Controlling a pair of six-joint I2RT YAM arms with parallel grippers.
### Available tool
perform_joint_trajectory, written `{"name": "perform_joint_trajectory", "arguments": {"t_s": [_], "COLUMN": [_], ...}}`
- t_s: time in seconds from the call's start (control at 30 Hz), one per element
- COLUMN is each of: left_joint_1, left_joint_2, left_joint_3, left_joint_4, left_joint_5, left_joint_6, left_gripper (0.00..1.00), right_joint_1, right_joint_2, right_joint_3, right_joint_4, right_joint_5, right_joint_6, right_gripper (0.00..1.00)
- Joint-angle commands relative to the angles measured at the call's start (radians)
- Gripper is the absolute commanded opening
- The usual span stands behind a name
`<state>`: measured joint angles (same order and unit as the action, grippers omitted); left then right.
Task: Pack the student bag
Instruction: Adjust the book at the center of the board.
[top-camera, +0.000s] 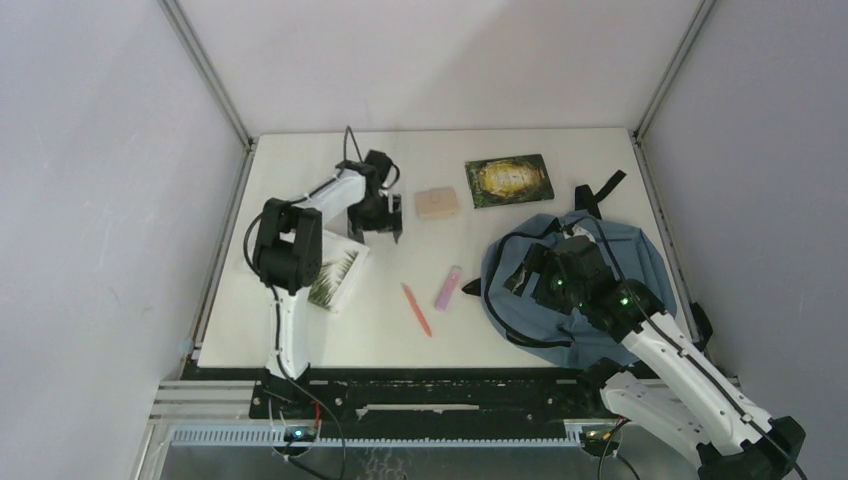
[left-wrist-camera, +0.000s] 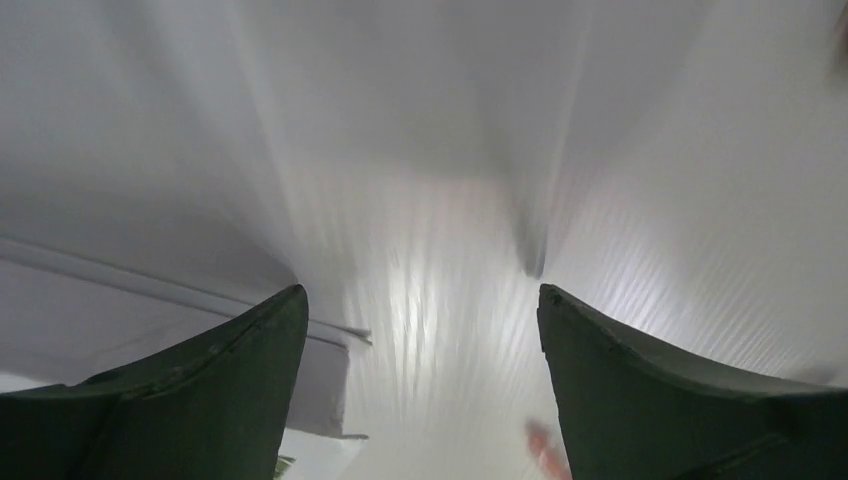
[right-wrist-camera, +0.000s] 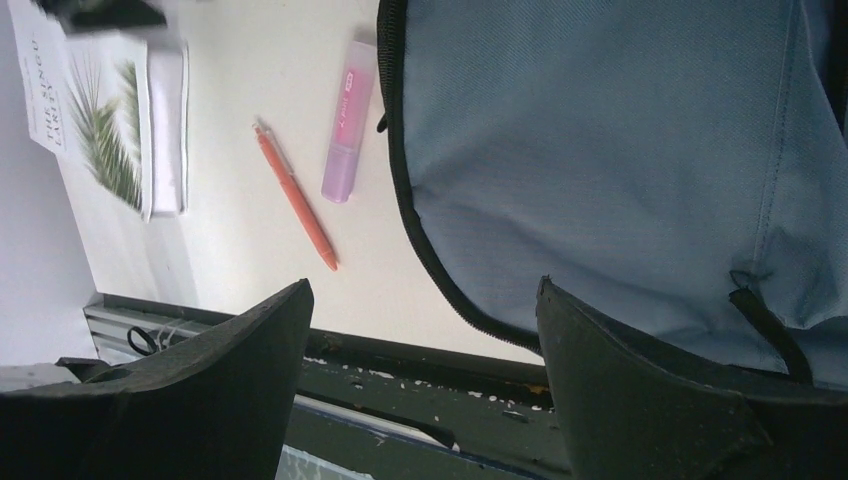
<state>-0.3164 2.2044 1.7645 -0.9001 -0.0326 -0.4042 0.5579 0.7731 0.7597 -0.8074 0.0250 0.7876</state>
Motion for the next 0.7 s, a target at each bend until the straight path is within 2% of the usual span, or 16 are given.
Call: {"name": "perform_joint_trajectory", "arguments": {"t_s": [0.0, 0.07, 0.17, 0.3, 0.47, 0.67], "left_joint_1": [-0.084, -0.115, -0.101, 0.108, 0.391, 0.570], "left_joint_2": [-0.232, -0.331, -0.554, -0.761, -0.852, -0.811], "left_joint_3": [-0.260, -0.333, -0.441, -0.573, -0.677, -0.750], "left_joint_4": [0.031, 0.037, 0.082, 0.135, 0.142, 0.185], "left_joint_5": [-0.009, -0.023, -0.169, -0.144, -0.177, -0.201], "left_joint_6": [0.044, 0.038, -0.022, -0.116, -0.236, -0.349], "left_gripper": [0.89, 0.90, 0.95, 0.98, 1.00, 1.00], "right_joint_1": [0.006, 0.004, 0.005, 0.007, 0.008, 0.023], "right_joint_2": [0.028, 0.049, 0.078, 0.101, 0.135, 0.138], "right_joint_3": [0.004, 0.004, 0.011, 0.019, 0.024, 0.026], "right_joint_4": [0.064, 0.088, 0.118, 0.150, 0.190, 0.195], "right_joint_5": [0.004, -0.012, -0.040, -0.061, -0.090, -0.080], "right_joint_6": [-0.022, -0.029, -0.035, -0.039, -0.052, -0.059], "right_gripper": [0.90, 0.90, 0.90, 0.90, 0.90, 0.93]}}
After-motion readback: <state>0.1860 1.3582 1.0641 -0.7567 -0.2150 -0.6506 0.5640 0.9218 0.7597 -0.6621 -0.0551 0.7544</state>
